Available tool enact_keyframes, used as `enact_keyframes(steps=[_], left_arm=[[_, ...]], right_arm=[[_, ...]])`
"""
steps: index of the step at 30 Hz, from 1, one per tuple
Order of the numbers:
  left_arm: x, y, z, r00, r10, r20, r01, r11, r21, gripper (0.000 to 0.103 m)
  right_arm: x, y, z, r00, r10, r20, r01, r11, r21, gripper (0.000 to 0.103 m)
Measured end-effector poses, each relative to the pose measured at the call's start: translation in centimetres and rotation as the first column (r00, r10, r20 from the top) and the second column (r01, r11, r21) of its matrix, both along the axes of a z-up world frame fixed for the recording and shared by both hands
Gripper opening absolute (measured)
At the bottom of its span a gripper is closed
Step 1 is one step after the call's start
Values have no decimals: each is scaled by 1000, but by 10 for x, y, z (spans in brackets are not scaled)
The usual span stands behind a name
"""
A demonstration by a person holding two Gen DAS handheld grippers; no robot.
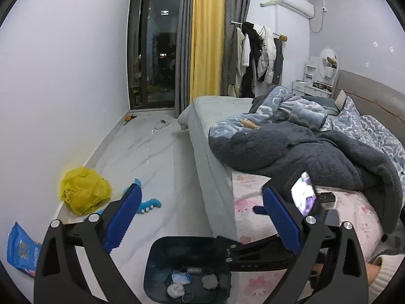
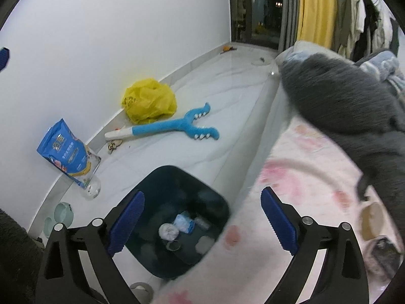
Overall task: Collect trash
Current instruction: 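Move both open tools back over the bed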
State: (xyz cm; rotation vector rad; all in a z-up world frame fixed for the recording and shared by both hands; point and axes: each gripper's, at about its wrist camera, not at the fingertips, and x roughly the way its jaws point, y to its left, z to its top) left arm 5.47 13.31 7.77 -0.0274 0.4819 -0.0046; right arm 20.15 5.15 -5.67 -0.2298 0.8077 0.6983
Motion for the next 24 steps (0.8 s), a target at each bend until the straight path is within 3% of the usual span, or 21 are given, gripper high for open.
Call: enact_keyframes(steps=[12,24], left_arm=[[26,-34,-4,997,-73,-8,73,997,-34,98],[67,-69,-23,986,-156,-63,152,986,-63,98]], right_arm=[[6,-87,34,990,15,139,-11,999,-33,95],[22,-183,28,996,37,80,-37,999,7,95]])
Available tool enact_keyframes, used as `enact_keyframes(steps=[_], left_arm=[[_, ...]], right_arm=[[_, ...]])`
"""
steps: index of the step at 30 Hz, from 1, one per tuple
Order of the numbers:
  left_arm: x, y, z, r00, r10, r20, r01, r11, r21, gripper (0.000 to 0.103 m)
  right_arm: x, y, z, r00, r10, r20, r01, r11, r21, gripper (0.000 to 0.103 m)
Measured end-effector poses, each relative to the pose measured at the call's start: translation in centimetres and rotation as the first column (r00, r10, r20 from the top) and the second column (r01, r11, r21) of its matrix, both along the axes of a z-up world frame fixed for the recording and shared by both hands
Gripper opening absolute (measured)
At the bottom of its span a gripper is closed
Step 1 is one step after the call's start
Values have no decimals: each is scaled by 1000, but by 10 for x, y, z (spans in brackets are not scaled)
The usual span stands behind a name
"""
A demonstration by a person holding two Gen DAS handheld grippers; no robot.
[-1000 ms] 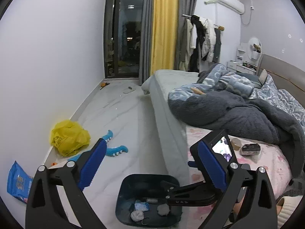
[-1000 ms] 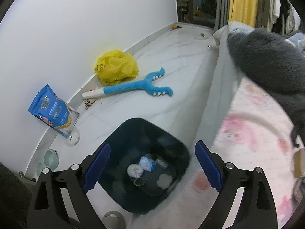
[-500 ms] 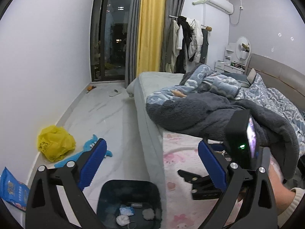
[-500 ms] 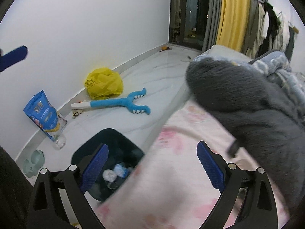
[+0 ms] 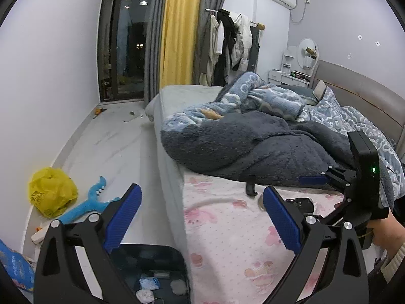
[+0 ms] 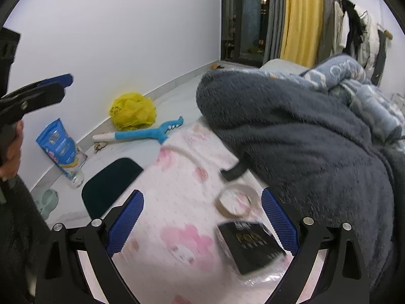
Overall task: Collect trash
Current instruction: 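Move both open tools back over the bed, then grasp the black hook with the left tool while the right tool grasps the black Face tissue pack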
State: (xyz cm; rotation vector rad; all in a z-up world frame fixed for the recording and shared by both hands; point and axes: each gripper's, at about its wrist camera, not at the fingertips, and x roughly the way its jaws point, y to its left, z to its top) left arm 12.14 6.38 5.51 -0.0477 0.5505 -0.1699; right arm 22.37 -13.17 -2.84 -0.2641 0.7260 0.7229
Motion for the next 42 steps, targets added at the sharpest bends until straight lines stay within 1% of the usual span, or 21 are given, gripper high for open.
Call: enact_keyframes(steps=[5,14,16,18,21,23,26,27,30,31,33,37,42], left_arm=[[22,-12,-6,998,-43,-40,41,998,-38,98],[62,-35,-28,984,-127,-121,121,991,-59,97],[68,-41,-33,980,-147,-134,141,989,-51,97],[76,-49,-39,972,-180,-154,174,983,-49,96],[86,-58,-49,958,-217,-189,212,976,-48,87],[93,-63,-56,951,-231,-207,227,973,-44,87],[103,-69,-69,939,-250,-236,245,968,-53,81],[105,-69,-71,936,-252,-245,246,968,-56,78],[113,-72,-80,927,-267,-264,257,964,-72,75],[116,-73,-81,925,-271,-268,260,963,-75,74],[121,-76,-84,920,-281,-271,269,960,-81,70],[132,-84,-93,915,-283,-289,273,959,-75,64],[144,-98,-104,905,-293,-308,282,956,-81,60]], right_arm=[[7,-18,-11,999,18,-39,-18,1000,4,95],[20,-41,-30,995,34,-96,-32,999,20,94],[24,-44,-34,993,39,-111,-36,999,24,90],[29,-49,-36,990,45,-131,-40,998,38,81],[34,-51,-40,986,53,-161,-46,998,50,80],[38,-51,-45,979,59,-193,-49,997,58,80],[41,-48,-51,975,61,-213,-51,997,53,79],[42,-47,-52,974,64,-219,-54,997,49,76],[43,-43,-55,973,55,-223,-52,998,19,65],[43,-42,-55,973,51,-225,-49,999,14,64],[42,-42,-53,975,42,-220,-42,999,2,59],[40,-47,-46,975,47,-215,-42,999,28,58],[39,-59,-37,980,14,-197,-5,999,50,57]])
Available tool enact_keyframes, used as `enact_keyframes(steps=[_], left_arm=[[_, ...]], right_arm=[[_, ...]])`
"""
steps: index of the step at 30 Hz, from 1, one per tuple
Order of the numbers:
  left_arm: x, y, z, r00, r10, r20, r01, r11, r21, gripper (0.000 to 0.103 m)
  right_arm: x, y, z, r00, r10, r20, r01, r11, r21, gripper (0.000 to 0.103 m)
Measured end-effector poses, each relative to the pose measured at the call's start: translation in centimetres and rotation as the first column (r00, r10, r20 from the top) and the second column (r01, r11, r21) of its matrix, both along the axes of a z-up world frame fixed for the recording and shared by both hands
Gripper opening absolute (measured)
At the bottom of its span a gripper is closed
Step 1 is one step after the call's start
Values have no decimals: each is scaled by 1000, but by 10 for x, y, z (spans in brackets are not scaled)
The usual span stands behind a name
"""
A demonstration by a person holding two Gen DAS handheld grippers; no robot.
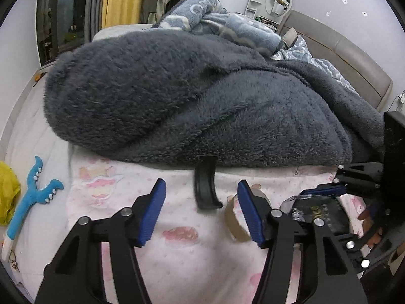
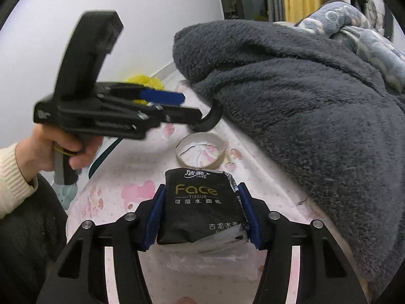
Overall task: Collect trash
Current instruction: 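Grasp the black hook with the left tool while the right tool grasps the black Face tissue pack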
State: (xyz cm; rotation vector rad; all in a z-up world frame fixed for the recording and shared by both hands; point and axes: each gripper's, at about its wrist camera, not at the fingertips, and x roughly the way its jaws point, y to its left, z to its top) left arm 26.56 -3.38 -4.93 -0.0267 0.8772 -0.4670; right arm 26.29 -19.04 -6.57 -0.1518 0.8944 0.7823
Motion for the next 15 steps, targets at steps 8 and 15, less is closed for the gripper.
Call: enact_keyframes(steps=[8,15], left_arm=[[16,-15,-10,1000,26,-2,-26,999,31,48],[23,-20,-15,997,72,-14,-72,997,37,29]], right_arm=[[0,-20,10,997,-78,15,77,995,60,55],[-3,-32,23,993,-117,17,114,987,114,55]])
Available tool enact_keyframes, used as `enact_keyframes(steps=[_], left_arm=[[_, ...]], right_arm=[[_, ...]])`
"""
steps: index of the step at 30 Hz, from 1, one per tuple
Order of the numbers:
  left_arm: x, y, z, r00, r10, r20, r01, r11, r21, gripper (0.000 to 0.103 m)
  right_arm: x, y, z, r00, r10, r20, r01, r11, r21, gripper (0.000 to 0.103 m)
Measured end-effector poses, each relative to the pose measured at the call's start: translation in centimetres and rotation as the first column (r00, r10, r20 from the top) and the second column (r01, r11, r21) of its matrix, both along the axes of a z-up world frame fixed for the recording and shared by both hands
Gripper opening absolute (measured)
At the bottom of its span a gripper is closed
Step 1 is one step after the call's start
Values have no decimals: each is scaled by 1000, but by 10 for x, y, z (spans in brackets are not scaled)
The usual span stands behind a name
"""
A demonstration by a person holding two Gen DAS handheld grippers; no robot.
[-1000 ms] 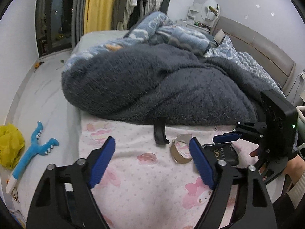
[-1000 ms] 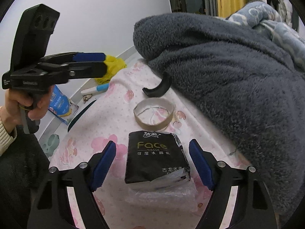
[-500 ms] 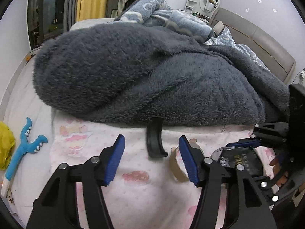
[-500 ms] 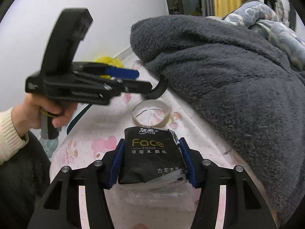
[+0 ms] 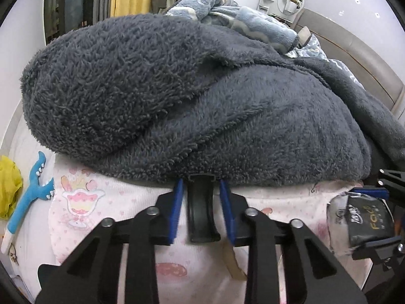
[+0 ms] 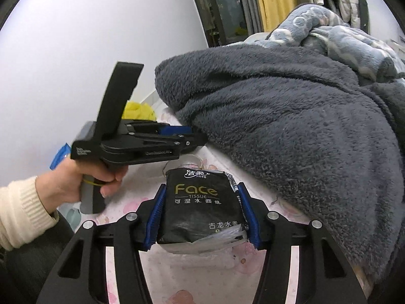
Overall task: Collect trash
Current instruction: 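Grasp the black hook with the left tool while the right tool grasps the black Face tissue pack, then carry the black hook and tissue pack over the green bin with both tools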
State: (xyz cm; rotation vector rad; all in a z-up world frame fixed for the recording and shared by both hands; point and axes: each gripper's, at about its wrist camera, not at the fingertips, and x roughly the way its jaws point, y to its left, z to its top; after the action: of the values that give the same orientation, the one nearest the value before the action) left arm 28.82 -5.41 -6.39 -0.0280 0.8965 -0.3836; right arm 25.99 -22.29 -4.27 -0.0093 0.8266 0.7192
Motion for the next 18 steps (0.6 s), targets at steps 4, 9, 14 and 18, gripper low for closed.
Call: enact_keyframes(steps=[4,9,14,18], left_arm=[[0,-2,0,1000,6,0,-6,1000,13,22],[-2,-9,9,1000,6,30,-7,999,31,22],[-20,-5,33,996,14,88,-17,999,39,22],[-36,-3,49,993,14,113,-16,1000,22,22]], right_arm=[[-3,-5,3,999,-32,6,32,999,-6,55],[-7,-10,9,996,-85,17,85,996,24,55],[-15,-6,20,990,-136,38,135,990,40,55],[-21,-2,26,984,-175,35,173,984,49,55]])
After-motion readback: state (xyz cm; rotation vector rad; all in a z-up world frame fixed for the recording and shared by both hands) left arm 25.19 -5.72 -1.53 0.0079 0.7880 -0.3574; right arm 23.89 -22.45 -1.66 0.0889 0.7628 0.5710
